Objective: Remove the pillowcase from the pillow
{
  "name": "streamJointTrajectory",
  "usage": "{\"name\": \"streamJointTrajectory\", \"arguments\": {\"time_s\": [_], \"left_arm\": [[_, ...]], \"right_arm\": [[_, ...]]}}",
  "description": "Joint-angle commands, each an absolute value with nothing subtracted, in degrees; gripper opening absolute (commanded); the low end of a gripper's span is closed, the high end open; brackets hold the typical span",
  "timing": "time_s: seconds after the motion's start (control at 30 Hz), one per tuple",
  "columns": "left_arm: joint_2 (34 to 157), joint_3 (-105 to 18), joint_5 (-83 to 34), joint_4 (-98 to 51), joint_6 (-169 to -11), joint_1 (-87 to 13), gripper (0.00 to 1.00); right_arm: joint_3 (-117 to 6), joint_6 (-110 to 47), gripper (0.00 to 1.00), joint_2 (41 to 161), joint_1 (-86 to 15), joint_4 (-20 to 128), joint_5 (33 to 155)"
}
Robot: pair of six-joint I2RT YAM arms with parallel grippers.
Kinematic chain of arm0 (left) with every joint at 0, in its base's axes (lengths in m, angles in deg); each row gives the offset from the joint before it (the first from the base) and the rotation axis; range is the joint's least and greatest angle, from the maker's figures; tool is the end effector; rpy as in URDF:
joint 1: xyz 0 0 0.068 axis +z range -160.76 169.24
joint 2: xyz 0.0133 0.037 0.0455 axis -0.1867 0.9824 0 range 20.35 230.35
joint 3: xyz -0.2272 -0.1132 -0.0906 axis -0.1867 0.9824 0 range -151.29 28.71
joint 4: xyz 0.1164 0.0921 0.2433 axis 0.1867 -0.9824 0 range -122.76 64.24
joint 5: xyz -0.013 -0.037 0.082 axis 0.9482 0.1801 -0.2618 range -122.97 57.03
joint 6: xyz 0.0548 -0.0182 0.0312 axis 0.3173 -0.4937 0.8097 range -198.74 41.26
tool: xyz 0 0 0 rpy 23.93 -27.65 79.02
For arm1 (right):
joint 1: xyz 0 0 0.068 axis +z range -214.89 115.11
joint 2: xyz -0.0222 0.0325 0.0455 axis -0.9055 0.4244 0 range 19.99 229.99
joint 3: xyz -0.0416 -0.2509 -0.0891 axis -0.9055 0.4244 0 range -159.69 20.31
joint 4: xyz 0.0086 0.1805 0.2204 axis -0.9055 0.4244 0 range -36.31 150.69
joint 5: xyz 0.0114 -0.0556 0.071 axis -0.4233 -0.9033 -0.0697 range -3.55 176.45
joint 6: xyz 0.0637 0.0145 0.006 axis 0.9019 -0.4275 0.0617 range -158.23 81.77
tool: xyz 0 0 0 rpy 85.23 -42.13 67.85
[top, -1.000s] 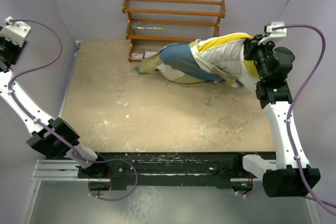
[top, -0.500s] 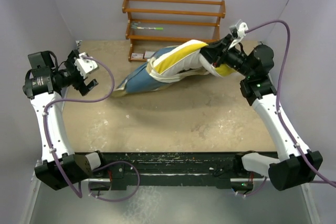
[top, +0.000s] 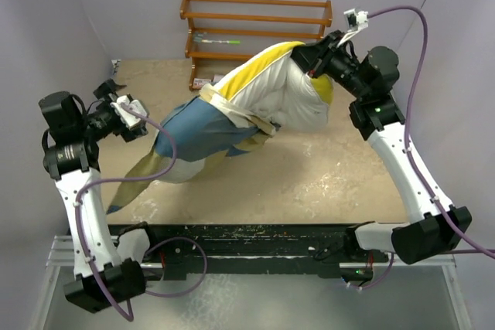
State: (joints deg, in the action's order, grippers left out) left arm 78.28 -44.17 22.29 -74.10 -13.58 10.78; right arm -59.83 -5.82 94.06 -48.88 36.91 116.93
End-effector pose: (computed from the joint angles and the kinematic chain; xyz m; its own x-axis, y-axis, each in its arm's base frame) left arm 0.2140 0.0387 0.4051 0.1744 0.6248 -0.7611 0.6447 0.5117 0.5679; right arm 0.3002 0.1133 0.4983 -0.0529 0.4654 -0.8835 -0.7800 0.5332 0.3276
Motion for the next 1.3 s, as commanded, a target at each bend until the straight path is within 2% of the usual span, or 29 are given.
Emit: {"name": "streamJointTrajectory", "arguments": {"time_s": [0.0,0.13,0.27,0.33,0.43,0.5,0.67,0.77,0.93,1.17,1.27], "left_arm": [[74.8,-39.21,11.94,-31.13,-35.25,10.45,0.99],[82.1,-51.84,14.65,-43.03,-39.43,10.42,0.99],[79.64,-48.36,22.36,-47.34,-32.96,7.33,0.99],[79.82,-48.0,18.82,-58.34,-23.47,1.51,0.99],[81.69,-44.75,11.71,-73.22,-12.01,-5.52,0.99],[82.17,-41.15,8.4,-74.76,-8.44,-7.74,0.99],[85.03,-28.93,0.37,-68.25,-3.49,-8.04,0.99],[90.5,-26.05,-2.9,-65.62,-3.19,-6.25,0.99],[101.97,-29.33,2.48,-60.35,-10.61,-0.63,0.99],[114.65,-32.32,-1.97,-53.87,-19.77,-1.18,0.99],[118.73,-31.36,-3.39,-49.28,-21.36,-1.22,0.99]], "right_arm": [[-57.56,-6.59,0.0,96.89,-49.33,46.02,101.11],[-58.42,-8.34,0.0,103.8,-49.33,55.83,88.55],[-64.78,-8.55,0.0,110.29,-49.1,68.87,78.12],[-63.62,-9.66,0.0,110.15,-48.94,68.17,75.99],[-57.96,-13.39,0.0,107.15,-48.76,59.24,79.1],[-54.8,-16.94,0.0,105.75,-48.3,54.51,83.67],[-46.19,-28.83,0.0,101.44,-44.8,42.1,88.3],[-46.3,-30.8,0.0,101.54,-44.76,41.4,89.72],[-47.01,-34.71,0.0,100.5,-44.76,39.56,93.91],[-41.79,-39.83,0.0,94.29,-44.76,31.99,99.95],[-42.99,-39.92,0.0,95.09,-44.76,34.54,103.57]]}}
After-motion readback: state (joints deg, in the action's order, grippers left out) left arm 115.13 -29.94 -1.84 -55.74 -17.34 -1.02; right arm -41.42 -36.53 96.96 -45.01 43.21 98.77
